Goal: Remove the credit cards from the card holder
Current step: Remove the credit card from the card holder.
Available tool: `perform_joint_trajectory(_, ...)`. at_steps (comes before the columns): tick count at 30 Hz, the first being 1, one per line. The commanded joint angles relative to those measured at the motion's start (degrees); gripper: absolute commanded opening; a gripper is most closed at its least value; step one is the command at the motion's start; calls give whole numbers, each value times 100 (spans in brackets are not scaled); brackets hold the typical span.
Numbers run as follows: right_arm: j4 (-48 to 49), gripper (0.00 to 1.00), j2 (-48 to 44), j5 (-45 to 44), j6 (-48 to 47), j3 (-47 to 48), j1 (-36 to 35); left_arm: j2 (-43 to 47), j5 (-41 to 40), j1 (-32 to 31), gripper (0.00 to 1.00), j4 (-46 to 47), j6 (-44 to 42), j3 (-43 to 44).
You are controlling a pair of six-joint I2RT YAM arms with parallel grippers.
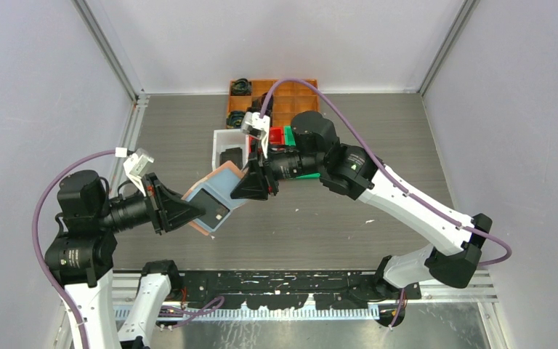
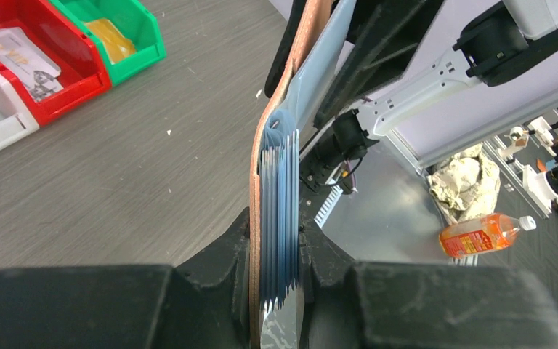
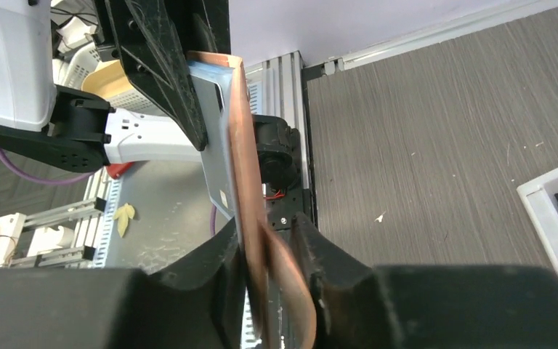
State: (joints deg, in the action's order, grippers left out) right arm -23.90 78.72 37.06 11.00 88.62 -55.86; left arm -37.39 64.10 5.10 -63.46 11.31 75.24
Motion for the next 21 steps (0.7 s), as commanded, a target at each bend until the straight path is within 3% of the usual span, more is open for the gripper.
perform_joint_trajectory(1,457,24,-81,54,133,251,-50,-105,388,16,6,-48,-230,304)
perform_joint_trajectory(4,1085,2,-139,187,537,123,-56,-59,343,17,16,6,-193,286)
perform_joint_trajectory(9,3125,1,-576,-402,1567,-825,-48,130,468,17,55,841,778,35)
perform_joint_trajectory(11,3827,1,-713,-662,1984,-1164,-48,269,447,14,63,1429,1404,-167)
perform_joint_trajectory(15,4929,1,-906,-1070,2749,-1735,-48,641,228,12,65,2543,2480,-646)
perform_joint_trajectory(21,5718,1,-1085,-1629,3386,-2270,-48,746,-89,15,59,2945,3053,-679)
